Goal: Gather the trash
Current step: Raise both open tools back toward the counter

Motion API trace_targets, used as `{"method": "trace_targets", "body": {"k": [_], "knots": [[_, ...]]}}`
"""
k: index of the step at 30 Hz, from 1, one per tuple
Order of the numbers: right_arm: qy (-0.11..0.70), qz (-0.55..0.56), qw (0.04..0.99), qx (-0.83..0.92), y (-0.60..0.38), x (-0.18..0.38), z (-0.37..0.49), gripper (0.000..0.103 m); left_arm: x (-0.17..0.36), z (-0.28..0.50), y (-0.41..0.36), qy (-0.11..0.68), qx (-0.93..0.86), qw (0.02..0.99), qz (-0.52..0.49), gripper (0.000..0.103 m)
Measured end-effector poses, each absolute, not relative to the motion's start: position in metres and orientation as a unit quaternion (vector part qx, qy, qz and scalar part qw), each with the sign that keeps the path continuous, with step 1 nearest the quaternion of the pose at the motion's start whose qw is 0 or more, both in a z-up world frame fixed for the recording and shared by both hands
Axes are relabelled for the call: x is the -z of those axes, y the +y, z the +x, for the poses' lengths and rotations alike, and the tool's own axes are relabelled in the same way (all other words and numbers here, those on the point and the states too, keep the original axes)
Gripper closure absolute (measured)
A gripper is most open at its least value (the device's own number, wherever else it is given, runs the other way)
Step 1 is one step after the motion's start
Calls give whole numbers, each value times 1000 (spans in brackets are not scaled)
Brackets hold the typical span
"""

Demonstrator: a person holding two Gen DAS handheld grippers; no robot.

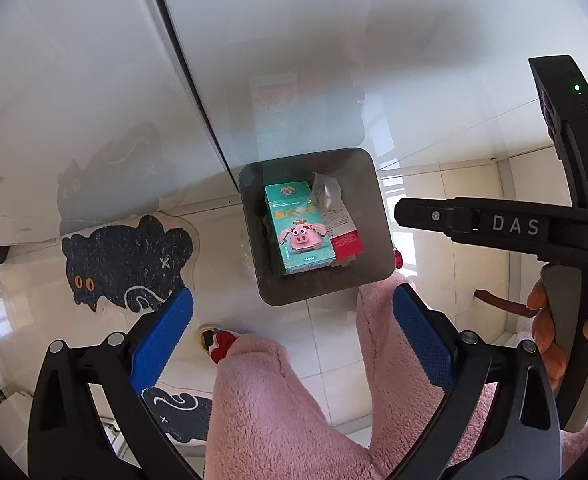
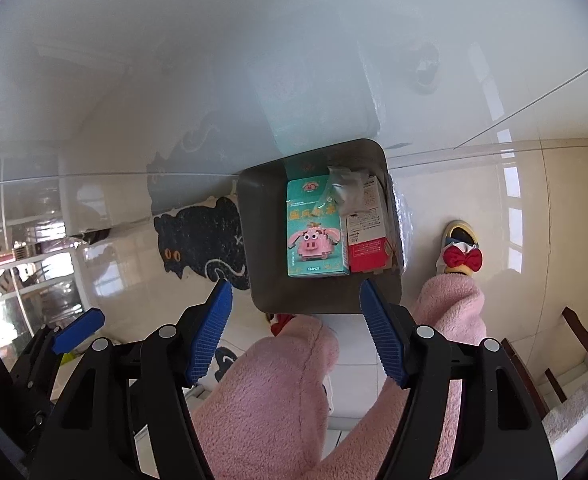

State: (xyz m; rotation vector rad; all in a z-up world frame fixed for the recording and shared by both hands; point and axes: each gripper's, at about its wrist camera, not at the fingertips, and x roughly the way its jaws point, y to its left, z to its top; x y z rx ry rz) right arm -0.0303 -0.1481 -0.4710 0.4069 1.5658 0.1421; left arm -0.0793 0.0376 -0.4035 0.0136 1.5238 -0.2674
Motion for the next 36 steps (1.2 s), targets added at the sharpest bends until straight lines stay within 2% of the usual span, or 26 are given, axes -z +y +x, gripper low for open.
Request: {"method": "trace_targets", "body": {"k": [6,14,16,23,28,36], "knots": [[670,153,722,-75,-162,407,-53,35,346,-87,36,660,129,740,0,8],[578,124,801,-90,-191,278,-84,33,232,-91,23,586,157,795,-3,8],[552,118,820,-92,-197,247,-86,29,206,-88,19,566,167,807,-4,8],[491,129,856,-97,-219,170,-68,29,142,-67,5,507,185,842,-10,8],[451,128,880,-70,-246,132,-31,29,118,-34,-1,470,170,866,-19,8],[417,122,900,-19,-291,107,37,29,104,35,-15,448,139,883,-27,8]]}}
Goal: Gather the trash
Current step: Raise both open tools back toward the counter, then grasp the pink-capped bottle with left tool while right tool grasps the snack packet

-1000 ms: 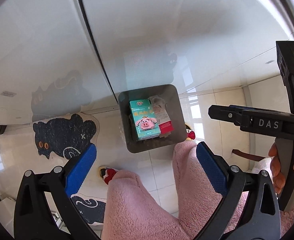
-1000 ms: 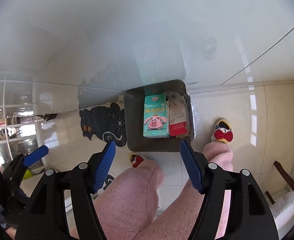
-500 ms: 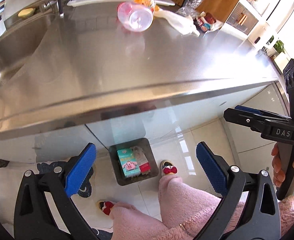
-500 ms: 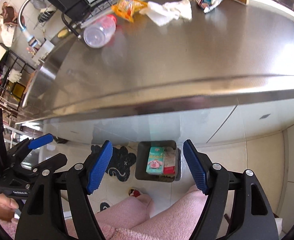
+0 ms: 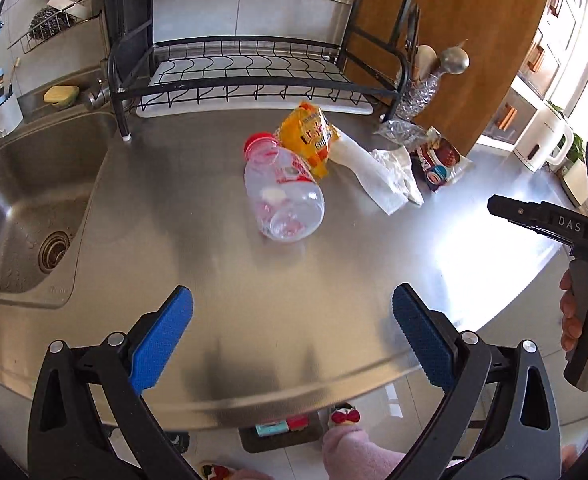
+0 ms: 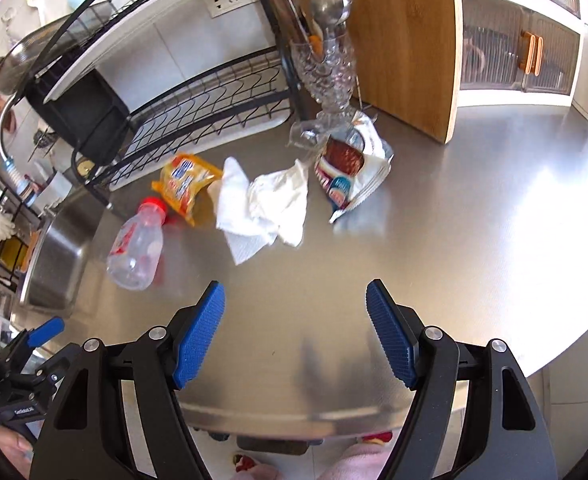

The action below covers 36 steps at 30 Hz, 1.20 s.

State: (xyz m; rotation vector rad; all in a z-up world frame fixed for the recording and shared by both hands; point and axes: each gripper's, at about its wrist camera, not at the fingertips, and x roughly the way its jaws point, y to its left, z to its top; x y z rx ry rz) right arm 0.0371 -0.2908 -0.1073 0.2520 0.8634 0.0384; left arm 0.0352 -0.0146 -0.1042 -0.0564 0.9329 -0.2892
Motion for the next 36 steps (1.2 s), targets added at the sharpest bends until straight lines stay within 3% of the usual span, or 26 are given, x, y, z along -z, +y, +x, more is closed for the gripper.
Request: {"method": "trace_targets", "body": {"k": [20,21,22,24,25,33,36], "knots": [[436,127,891,20,-343,134,144,30,134,135,-29,468,92,878,-37,9],[440,125,889,20,-343,137,147,33,136,137,-30,471,98,876,-40,12],[444,123,887,19,-343,140,149,47,138,139,-30,474,103,873,-42,16],[457,122,881,10,-342,146,152,68,143,141,-30,482,111,868,-46,40],[460,122,879,6,-341,148,152,75,145,141,-29,485,110,866,-46,43],[453,118,884,-6,-336,147,132,95,141,125,-27,473,106,874,-31,45],[445,115,888,-8,-332,141,118,97,135,115,-27,464,107,879,-21,46]]}}
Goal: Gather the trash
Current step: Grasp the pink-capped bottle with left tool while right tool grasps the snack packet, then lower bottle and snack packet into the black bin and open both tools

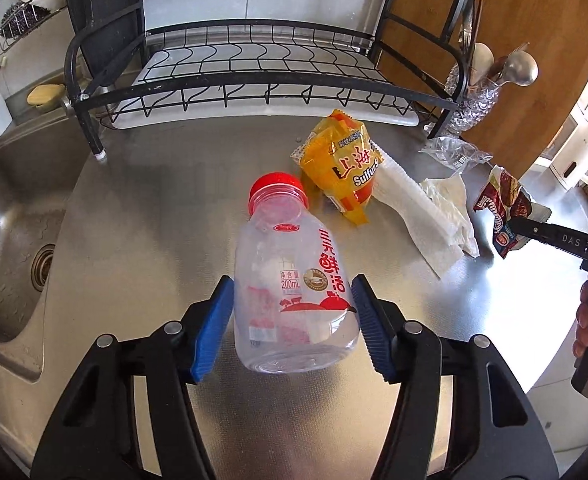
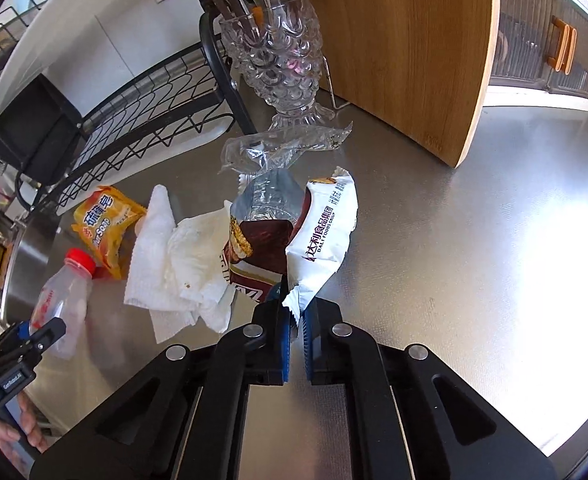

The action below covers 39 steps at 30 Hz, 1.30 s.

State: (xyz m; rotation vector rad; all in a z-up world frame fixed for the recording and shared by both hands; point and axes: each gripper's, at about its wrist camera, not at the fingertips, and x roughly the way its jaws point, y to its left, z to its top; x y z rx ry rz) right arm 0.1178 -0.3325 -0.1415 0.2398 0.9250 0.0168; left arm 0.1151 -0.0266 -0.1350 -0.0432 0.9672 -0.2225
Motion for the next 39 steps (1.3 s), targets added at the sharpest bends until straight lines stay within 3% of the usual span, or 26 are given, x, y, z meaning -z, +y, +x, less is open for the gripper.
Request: {"method": "trace_targets", "body": {"k": [13,22,32,39], "knots": [[412,125,901,-50,-301,108,33,98,84,33,-14,429,121,895,-11,47],[427,105,891,-116,-240,114,-36,98,62,-49,10,422,138,896,-8,47],[467,118,861,-160,-196,137,-99,98,70,-118,44,444,143,885,-6,47],[517,124,832,-156,-178,183,-122,98,105,-139,61,479,140,867,-18,47]]}}
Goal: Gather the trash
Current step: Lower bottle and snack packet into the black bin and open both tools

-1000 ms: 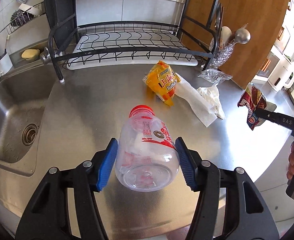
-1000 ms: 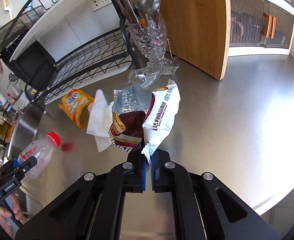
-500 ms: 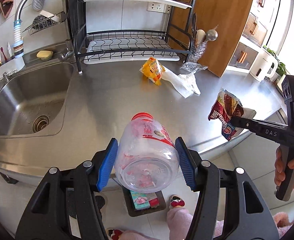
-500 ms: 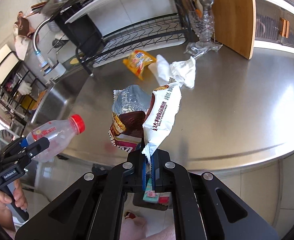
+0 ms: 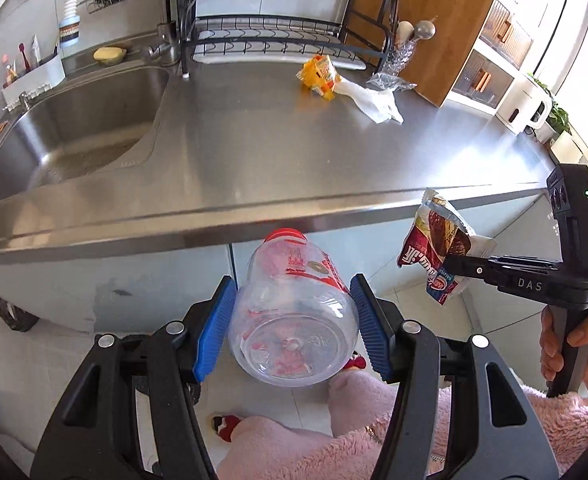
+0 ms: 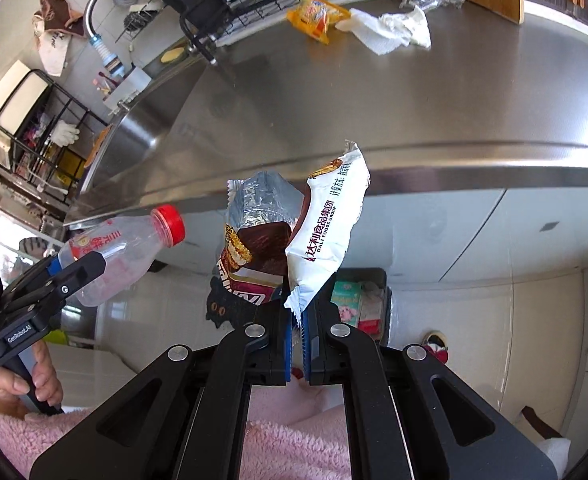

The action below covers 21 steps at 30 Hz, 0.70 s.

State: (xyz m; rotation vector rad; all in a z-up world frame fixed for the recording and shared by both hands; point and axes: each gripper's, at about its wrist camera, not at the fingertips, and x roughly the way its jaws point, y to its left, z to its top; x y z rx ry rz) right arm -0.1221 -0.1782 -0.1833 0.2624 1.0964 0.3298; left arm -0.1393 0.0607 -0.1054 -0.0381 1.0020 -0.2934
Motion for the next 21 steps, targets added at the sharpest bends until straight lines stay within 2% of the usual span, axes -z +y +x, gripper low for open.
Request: {"method": "trace_targets", "body": {"k": [17,21], "knots": [[629,82,763,-121,-153,342,-100,98,279,-112,37,603,133,786,-10,47],[649,103,745,-114,-153,383,-92,98,320,-97,29,628,124,768,-4,47]]}}
